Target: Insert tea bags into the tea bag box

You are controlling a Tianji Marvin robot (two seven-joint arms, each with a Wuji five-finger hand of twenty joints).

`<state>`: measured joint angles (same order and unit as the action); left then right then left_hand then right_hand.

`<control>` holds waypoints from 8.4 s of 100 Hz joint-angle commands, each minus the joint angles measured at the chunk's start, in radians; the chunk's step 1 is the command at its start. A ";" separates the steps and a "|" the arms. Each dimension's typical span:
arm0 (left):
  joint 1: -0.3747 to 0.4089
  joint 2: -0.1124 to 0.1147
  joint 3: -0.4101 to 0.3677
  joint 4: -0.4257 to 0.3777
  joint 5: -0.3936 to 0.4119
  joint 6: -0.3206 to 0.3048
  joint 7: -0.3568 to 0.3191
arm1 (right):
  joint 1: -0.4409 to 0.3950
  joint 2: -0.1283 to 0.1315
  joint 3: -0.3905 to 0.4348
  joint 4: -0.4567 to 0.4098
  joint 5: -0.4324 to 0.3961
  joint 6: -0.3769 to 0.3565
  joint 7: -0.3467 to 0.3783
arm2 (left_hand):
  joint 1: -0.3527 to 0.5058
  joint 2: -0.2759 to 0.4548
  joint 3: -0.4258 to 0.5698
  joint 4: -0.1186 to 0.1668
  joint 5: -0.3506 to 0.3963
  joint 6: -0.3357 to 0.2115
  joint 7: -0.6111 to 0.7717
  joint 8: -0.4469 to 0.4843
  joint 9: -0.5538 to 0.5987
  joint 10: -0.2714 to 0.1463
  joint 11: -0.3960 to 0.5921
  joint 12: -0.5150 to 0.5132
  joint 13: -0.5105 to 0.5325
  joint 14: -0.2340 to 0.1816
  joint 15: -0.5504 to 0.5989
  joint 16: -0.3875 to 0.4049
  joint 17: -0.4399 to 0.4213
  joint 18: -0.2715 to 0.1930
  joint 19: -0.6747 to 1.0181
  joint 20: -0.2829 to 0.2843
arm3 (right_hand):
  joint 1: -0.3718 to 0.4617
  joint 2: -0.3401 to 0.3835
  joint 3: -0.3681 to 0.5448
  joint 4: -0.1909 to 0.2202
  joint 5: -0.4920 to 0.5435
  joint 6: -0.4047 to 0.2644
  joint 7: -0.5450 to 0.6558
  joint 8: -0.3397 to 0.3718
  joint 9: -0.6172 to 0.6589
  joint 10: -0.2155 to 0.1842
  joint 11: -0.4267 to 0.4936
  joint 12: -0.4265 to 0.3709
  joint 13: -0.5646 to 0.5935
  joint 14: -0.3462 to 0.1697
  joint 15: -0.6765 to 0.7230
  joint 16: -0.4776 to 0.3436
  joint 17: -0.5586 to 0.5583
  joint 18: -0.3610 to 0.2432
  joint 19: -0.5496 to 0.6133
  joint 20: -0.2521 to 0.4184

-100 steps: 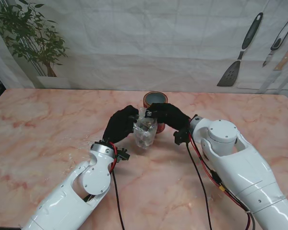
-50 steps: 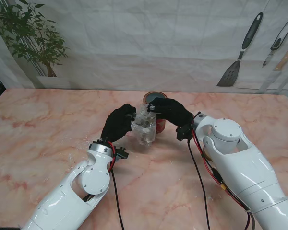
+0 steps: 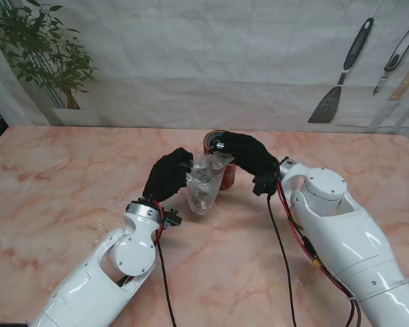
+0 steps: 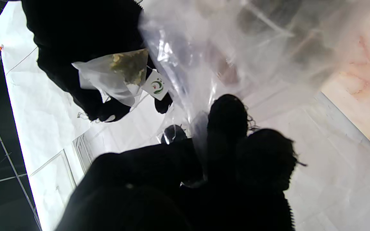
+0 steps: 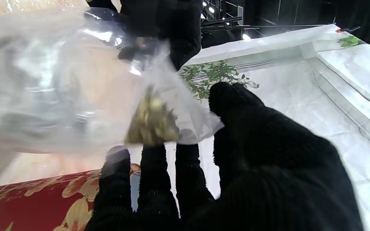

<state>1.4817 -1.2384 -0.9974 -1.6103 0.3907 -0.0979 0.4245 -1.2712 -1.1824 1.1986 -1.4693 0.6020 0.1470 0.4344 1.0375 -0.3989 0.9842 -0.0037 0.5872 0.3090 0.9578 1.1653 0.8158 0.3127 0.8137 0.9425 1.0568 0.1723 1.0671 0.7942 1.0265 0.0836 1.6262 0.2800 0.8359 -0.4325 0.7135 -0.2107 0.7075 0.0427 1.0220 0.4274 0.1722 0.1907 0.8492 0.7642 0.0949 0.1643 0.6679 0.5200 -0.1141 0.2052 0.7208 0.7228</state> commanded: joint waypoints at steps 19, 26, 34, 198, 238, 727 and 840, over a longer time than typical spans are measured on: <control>0.004 0.001 -0.007 -0.007 -0.007 0.003 -0.014 | -0.011 0.003 -0.002 -0.025 -0.009 -0.046 0.014 | 0.117 -0.001 0.073 -0.011 -0.016 -0.006 -0.006 0.010 0.009 -0.054 0.035 0.037 0.008 0.077 0.026 0.012 0.016 -0.087 0.035 0.007 | 0.050 -0.013 0.043 0.027 0.067 -0.090 0.036 -0.002 0.016 -0.022 -0.037 -0.040 0.004 -0.041 -0.044 -0.015 0.003 -0.043 -0.037 0.019; 0.007 0.001 -0.012 -0.009 -0.009 0.004 -0.014 | -0.013 0.003 -0.002 -0.035 -0.019 -0.046 0.000 | 0.118 -0.001 0.073 -0.011 -0.015 -0.006 -0.006 0.010 0.009 -0.053 0.035 0.037 0.008 0.077 0.026 0.012 0.016 -0.087 0.035 0.007 | 0.053 -0.018 0.050 0.022 0.069 -0.080 0.033 -0.001 0.020 -0.020 -0.019 -0.033 0.002 -0.037 -0.028 -0.002 0.006 -0.044 -0.039 0.023; 0.012 0.002 -0.018 -0.012 -0.010 0.007 -0.014 | -0.010 0.005 -0.003 -0.040 -0.036 -0.051 -0.009 | 0.118 -0.001 0.073 -0.011 -0.014 -0.006 -0.007 0.010 0.009 -0.054 0.035 0.037 0.008 0.075 0.026 0.012 0.016 -0.087 0.035 0.007 | 0.053 -0.018 0.055 0.018 0.068 -0.076 0.031 0.001 0.023 -0.021 0.007 -0.020 0.002 -0.032 -0.005 0.013 0.008 -0.046 -0.041 0.029; 0.096 0.015 -0.111 -0.083 -0.014 -0.023 -0.022 | 0.331 -0.126 -0.126 0.279 -0.226 0.197 -0.387 | 0.122 -0.006 0.070 -0.014 -0.012 -0.002 -0.012 0.010 0.011 -0.049 0.029 0.039 0.010 0.081 0.030 0.014 0.017 -0.083 0.041 0.010 | 0.043 -0.018 0.056 0.009 0.070 -0.059 0.023 -0.011 0.060 -0.014 0.119 0.068 0.029 -0.008 0.161 0.076 0.040 -0.073 0.037 0.041; 0.093 0.016 -0.109 -0.080 -0.016 -0.024 -0.027 | 0.358 -0.125 -0.159 0.305 -0.327 0.292 -0.393 | 0.122 -0.005 0.069 -0.014 -0.012 -0.002 -0.012 0.010 0.011 -0.049 0.028 0.040 0.010 0.081 0.032 0.017 0.017 -0.085 0.044 0.011 | 0.038 -0.034 0.061 0.009 0.076 -0.046 0.036 -0.049 0.074 -0.006 0.140 0.080 0.042 0.002 0.196 0.087 0.042 -0.061 0.068 0.032; -0.013 0.006 -0.014 -0.104 0.078 -0.003 0.018 | 0.078 0.067 -0.115 -0.122 -0.422 0.156 0.024 | 0.103 -0.014 0.099 -0.006 -0.003 0.008 -0.021 0.010 0.021 -0.042 0.037 0.023 0.042 0.067 0.056 0.020 0.025 -0.153 0.093 0.029 | -0.111 -0.062 0.023 -0.012 0.151 -0.016 -0.077 -0.346 0.219 0.031 0.275 0.235 0.197 0.063 0.444 0.224 0.089 0.011 0.327 -0.022; -0.010 -0.023 0.061 -0.069 -0.152 -0.201 -0.025 | 0.107 0.070 -0.156 -0.026 -0.336 0.178 0.125 | 0.129 0.004 0.056 -0.020 -0.023 0.002 -0.013 0.011 -0.003 -0.053 0.033 0.032 0.012 0.090 -0.023 -0.023 0.010 -0.100 -0.003 -0.009 | -0.071 0.022 -0.080 0.005 0.132 -0.028 -0.086 -0.407 0.148 0.037 0.290 0.274 0.107 0.050 0.427 0.213 0.026 -0.022 0.286 -0.014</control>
<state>1.4624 -1.2667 -0.9407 -1.6688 0.2327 -0.2950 0.4097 -1.1642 -1.1070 1.0479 -1.5048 0.2649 0.3173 0.5489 1.0397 -0.3989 0.9842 -0.0037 0.5873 0.3109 0.9412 1.1662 0.8161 0.3132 0.8081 0.9447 1.0707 0.1801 1.0526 0.7817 1.0290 0.0884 1.6420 0.2882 0.7630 -0.4343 0.6668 -0.1974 0.8308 0.0305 0.9546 0.0331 0.3415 0.2330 1.1030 1.0235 0.2264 0.2277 1.0788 0.7329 -0.0767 0.2072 1.0061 0.6992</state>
